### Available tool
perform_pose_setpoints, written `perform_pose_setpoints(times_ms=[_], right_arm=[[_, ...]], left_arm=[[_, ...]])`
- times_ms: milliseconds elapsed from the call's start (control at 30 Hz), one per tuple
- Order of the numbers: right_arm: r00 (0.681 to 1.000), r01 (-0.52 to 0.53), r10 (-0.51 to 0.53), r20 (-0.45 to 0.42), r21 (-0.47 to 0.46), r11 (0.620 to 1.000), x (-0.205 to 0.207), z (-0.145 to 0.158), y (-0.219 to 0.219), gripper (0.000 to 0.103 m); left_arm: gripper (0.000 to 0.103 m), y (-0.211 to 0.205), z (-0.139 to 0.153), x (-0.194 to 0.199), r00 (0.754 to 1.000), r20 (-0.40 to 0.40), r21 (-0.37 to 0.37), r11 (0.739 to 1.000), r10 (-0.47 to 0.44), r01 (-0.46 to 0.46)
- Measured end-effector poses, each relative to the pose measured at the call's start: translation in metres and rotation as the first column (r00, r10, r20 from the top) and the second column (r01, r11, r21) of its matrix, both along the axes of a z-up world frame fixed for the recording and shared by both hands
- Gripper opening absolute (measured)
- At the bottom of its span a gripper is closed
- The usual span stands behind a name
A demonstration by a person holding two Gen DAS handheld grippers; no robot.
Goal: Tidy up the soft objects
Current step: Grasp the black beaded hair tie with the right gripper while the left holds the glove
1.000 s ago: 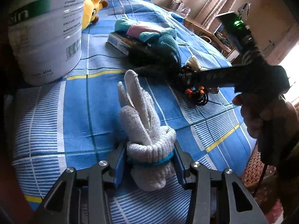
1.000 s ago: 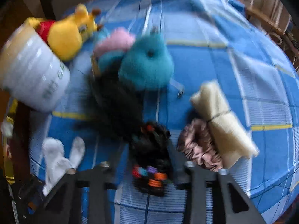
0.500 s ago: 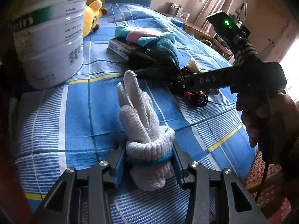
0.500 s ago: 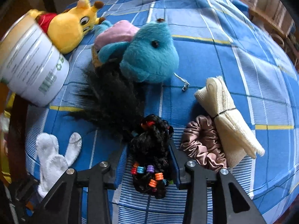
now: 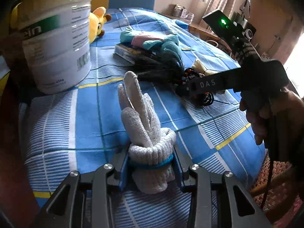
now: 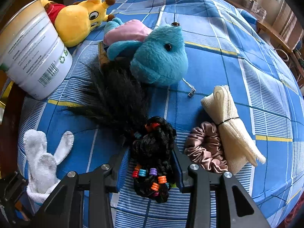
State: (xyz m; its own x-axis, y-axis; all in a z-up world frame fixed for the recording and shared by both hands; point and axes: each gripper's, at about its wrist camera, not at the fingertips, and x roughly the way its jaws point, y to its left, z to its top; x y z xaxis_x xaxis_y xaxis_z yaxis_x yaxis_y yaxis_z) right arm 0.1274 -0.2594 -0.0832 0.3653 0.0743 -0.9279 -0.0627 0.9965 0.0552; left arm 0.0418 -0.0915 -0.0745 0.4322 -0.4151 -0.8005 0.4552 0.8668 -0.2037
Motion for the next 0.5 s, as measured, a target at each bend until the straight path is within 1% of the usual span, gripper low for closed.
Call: perform_pose_setpoints(times_ms=[200,300,367,433,500], right_arm=[[1.0,-0.008,0.008,0.006,-0.009,1.0,0.0,0.0,0.001,0.041],[1.0,-0.009,0.009,0.009,-0.01,1.0,-0.001,0.0,0.002,0.041],[1.0,-0.011,0.011,0.01,-0.013,1.0,-0.001,0.0,0.002,0.041],[1.0,-0.011,0.011,0.01,-0.014,1.0,-0.001,0.0,0.002,0.041],[1.0,-0.011,0.011,0.01,-0.015,1.0,-0.001,0.0,0.002,0.041]], left_arm=[[0.038,0.014,0.007,-0.004,1.0,-0.014,-0.016,1.0,0.02,-0.021],[0.038,0.031,0.032,-0.012,0.999,0.028,-0.095,0.995,0.016,-0.013],[0.038,0.051,0.052,-0.016,0.998,0.048,-0.141,0.99,0.038,-0.031],[0.038,0.075,0.066,-0.018,0.996,0.039,-0.185,0.98,0.079,-0.071],[0.038,0.109,0.074,-0.017,0.99,-0.002,-0.235,0.962,0.14,-0.137]])
